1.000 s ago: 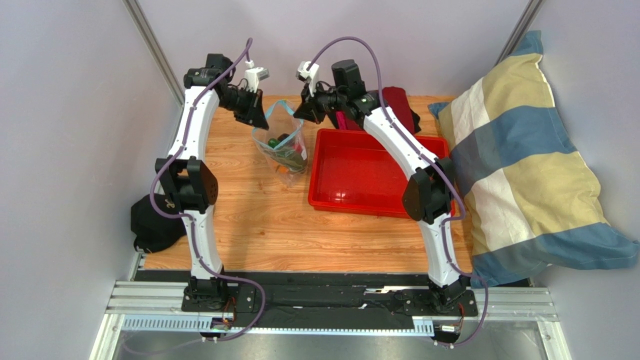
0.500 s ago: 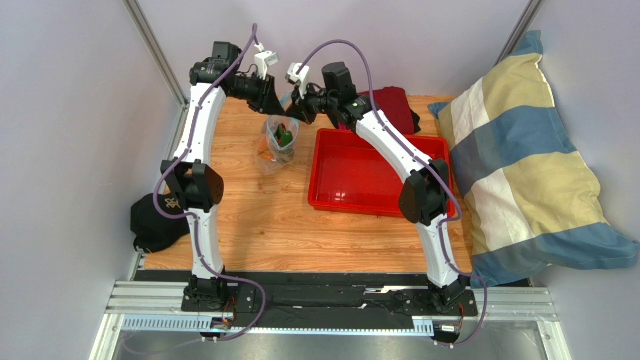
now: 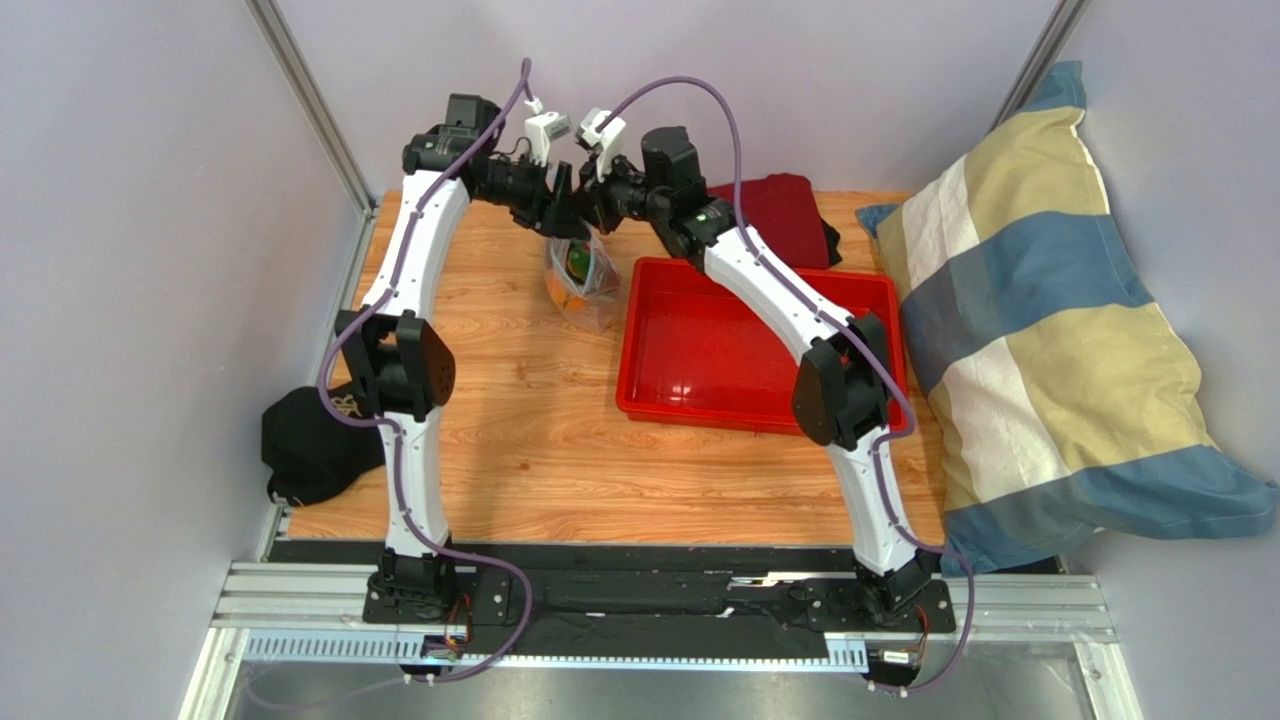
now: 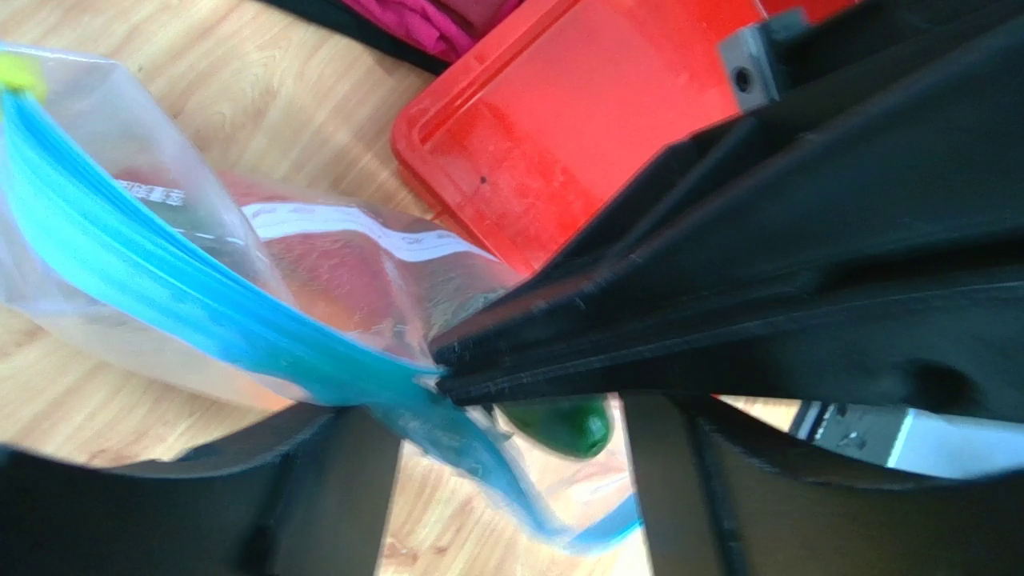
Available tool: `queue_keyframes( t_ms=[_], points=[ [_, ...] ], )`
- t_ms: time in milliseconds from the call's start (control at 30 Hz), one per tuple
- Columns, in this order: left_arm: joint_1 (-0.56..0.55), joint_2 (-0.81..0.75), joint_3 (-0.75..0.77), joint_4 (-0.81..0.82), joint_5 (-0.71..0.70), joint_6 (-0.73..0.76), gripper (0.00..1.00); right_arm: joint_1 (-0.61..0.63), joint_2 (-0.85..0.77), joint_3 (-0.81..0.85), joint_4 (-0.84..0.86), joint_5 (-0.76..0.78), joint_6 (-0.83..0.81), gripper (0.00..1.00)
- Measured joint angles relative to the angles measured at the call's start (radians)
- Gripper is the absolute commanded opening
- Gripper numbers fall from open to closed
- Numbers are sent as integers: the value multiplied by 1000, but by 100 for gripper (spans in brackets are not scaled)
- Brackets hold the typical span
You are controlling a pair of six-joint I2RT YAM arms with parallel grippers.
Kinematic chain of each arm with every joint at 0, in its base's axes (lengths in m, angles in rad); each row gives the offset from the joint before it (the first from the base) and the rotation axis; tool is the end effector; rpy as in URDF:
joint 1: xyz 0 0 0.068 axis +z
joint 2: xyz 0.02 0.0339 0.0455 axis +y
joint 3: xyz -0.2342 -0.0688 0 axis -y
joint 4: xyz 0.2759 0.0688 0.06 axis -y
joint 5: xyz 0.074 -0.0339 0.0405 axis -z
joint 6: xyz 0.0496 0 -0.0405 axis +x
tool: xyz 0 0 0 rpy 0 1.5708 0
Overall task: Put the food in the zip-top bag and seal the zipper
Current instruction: Zip the zipper food storage bag at the center of the board.
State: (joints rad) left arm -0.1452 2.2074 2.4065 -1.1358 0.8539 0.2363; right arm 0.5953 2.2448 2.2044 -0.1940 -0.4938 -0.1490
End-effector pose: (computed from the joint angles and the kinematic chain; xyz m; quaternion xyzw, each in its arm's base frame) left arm 0.4705 -0.1066 0.3293 0.2907 0.8247 -0.3801 0.3014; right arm 0.4494 0.3328 0.3180 -0.4178 0.6540 0.3200 0.5434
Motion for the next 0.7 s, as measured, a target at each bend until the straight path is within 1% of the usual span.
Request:
queue_keyframes(
  t_ms=[200, 333, 400, 467, 500, 567, 600, 700],
  points=[
    [-3, 2, -61, 48, -4, -21, 77, 10, 27, 0, 53, 53, 60, 0],
    [3, -11, -158, 140, 20, -36, 78, 11, 53, 2, 84, 95, 104, 0],
    [13, -37, -252, 209, 36, -69, 87, 11, 66, 3, 100, 120, 129, 0],
    [26, -65, -349, 296, 48, -121, 88, 11, 78, 3, 122, 140, 160, 0],
    [31, -77, -383, 326, 48, -140, 91, 11, 83, 3, 130, 147, 173, 0],
    [36, -92, -413, 370, 42, -169, 92, 11, 88, 3, 151, 158, 203, 0],
    [37, -96, -416, 389, 37, -182, 96, 11, 89, 3, 165, 165, 220, 0],
    [42, -116, -419, 453, 24, -205, 97, 11, 89, 1, 205, 182, 270, 0]
  ],
)
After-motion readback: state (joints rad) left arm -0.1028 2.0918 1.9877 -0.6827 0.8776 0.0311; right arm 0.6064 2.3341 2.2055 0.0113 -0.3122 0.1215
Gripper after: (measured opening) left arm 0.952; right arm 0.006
